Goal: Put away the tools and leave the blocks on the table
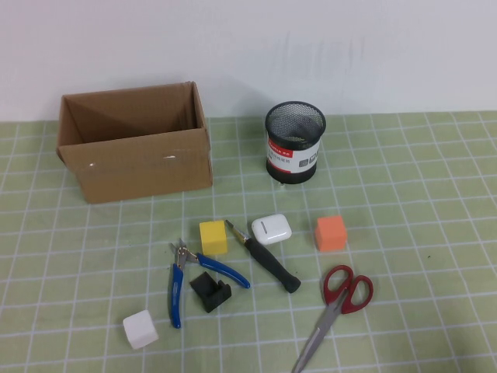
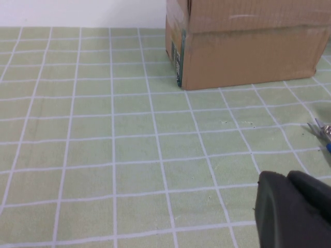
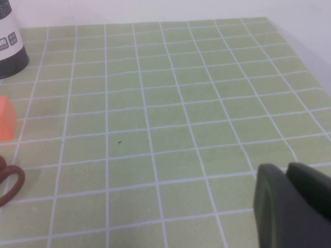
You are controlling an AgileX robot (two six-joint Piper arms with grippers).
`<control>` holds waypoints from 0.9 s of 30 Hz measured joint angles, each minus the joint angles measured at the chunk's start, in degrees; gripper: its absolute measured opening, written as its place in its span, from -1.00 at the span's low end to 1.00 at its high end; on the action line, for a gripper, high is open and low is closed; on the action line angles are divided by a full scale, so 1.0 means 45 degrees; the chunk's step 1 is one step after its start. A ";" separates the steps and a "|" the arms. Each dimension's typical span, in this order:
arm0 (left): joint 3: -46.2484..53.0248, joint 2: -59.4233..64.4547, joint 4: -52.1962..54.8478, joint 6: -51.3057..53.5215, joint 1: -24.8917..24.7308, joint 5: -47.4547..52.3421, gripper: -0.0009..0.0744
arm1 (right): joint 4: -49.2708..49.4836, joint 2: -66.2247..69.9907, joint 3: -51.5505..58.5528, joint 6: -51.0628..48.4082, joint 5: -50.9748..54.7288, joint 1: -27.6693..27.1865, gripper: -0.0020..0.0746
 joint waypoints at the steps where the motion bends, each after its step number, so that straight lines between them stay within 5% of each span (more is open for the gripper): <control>1: 0.0000 0.0000 0.0000 0.0000 0.0000 0.0000 -0.99 | 0.0000 0.0000 0.0000 0.0000 0.0000 0.0000 -0.97; 27: 0.0000 0.0000 -0.0441 -0.0832 0.0000 -0.0577 -0.99 | 0.0000 0.0000 0.0000 0.0000 0.0000 0.0000 -0.97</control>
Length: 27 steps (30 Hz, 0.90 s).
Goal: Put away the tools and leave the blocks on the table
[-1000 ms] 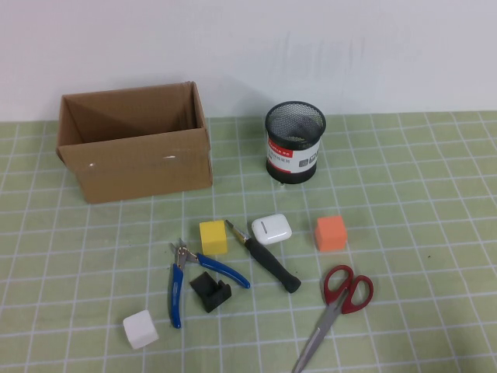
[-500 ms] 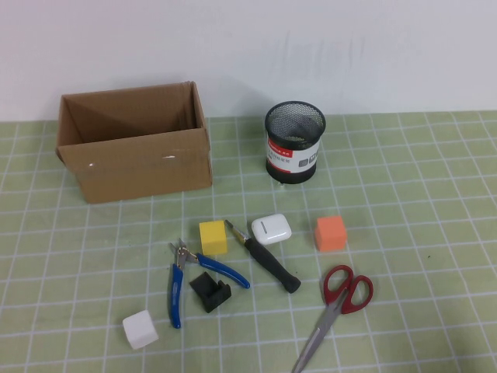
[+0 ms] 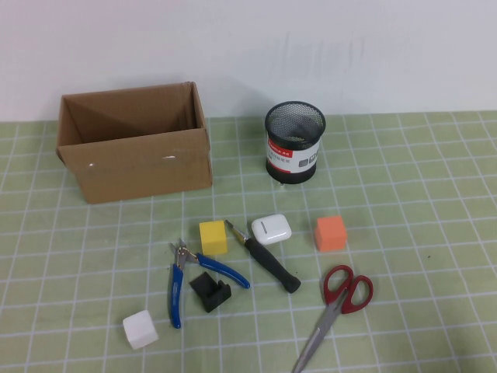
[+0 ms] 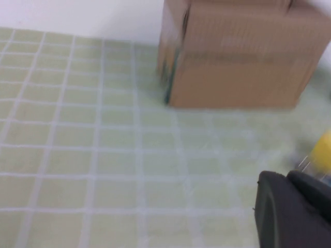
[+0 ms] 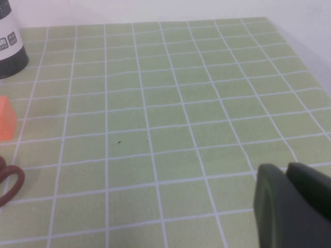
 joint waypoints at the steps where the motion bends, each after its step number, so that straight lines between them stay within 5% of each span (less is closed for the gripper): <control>1: 0.0000 0.0000 -0.0294 -0.0312 0.0000 -0.0296 -0.99 | 0.0000 0.0000 0.0000 0.0000 0.0000 0.0000 -0.97; 16: -0.0034 0.0000 -0.1470 -0.3412 0.0000 -0.3037 -0.99 | 0.0000 0.0000 0.0000 0.0000 0.0000 0.0000 -0.97; 22: -0.2658 0.1553 -0.1405 -0.4998 0.0000 0.0519 -0.99 | 0.0000 0.0000 0.0000 0.0000 0.0000 0.0000 -0.97; 27: -0.5944 0.4833 -0.1300 -0.3257 0.0000 0.4859 -0.99 | 0.0000 0.0000 0.0000 0.0000 0.0000 0.0000 -0.97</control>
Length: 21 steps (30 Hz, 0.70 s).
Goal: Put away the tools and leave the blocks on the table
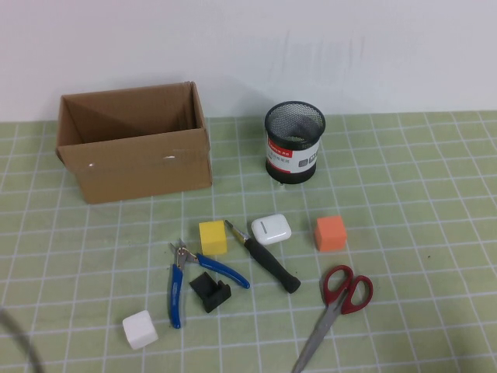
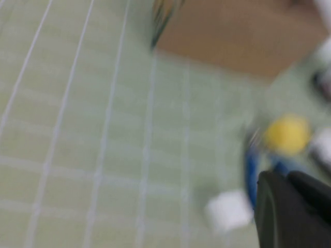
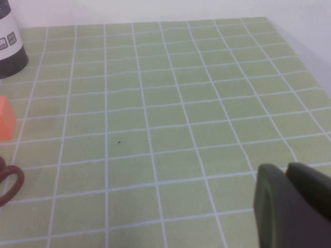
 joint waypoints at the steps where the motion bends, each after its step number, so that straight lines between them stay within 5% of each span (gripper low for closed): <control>1: -0.0571 0.0749 0.0020 0.0476 0.0000 0.0760 -0.99 | 0.0000 0.0000 0.0000 0.0000 0.0000 0.0000 -0.97; 13: -0.4690 0.8953 -0.2029 0.5046 -0.0051 0.3665 -0.99 | 0.0000 0.0000 0.0000 0.0000 0.0000 0.0000 -0.97; 21: -0.6588 1.3116 -0.2407 0.5209 -0.2597 0.3463 -0.99 | 0.0000 0.0000 0.0000 0.0000 0.0000 0.0000 -0.97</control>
